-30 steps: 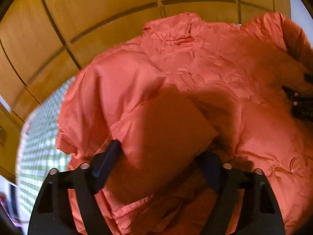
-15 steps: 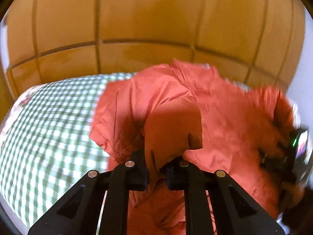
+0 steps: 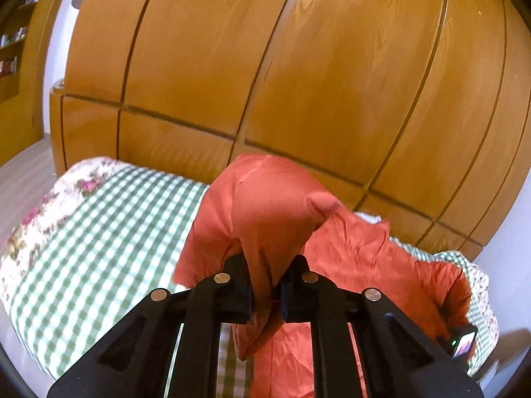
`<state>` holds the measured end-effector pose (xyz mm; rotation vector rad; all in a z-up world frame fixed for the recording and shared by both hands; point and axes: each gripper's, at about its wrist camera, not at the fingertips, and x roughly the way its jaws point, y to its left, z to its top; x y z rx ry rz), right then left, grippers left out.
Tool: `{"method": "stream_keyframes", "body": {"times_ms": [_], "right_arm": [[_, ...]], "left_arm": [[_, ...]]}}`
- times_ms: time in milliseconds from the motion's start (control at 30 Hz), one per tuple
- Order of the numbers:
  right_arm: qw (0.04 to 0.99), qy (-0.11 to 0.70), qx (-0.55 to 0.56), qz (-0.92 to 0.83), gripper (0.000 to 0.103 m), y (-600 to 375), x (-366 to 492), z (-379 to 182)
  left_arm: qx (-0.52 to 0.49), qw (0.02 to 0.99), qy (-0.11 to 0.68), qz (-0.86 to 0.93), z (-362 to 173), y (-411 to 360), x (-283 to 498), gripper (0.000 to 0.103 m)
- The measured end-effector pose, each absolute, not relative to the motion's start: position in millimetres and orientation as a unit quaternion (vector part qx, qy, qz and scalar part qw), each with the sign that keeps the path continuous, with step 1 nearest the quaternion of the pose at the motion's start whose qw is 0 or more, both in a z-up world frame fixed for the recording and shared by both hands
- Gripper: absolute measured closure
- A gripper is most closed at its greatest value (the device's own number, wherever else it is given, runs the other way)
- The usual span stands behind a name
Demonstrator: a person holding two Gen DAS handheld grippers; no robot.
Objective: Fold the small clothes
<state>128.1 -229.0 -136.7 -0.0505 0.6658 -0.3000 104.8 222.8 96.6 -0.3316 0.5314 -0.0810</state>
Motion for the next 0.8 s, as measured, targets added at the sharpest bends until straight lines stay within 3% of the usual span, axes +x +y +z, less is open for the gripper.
{"method": "stream_keyframes", "body": {"times_ms": [167, 467, 800], "right_arm": [[0.934, 0.325, -0.025, -0.147, 0.002, -228.9, 127.7, -137.1], [0.935, 0.325, -0.02, -0.144, 0.002, -228.6, 127.7, -137.6], [0.935, 0.325, -0.013, -0.139, 0.002, -230.0, 127.5, -137.4]], "left_arm": [[-0.198, 0.944, 0.252, -0.082, 120.5, 219.3, 130.4, 0.093], [-0.174, 0.935, 0.261, -0.168, 139.4, 129.8, 187.5, 0.093], [-0.126, 0.907, 0.325, -0.237, 79.6, -0.3, 243.6, 0.093]]}}
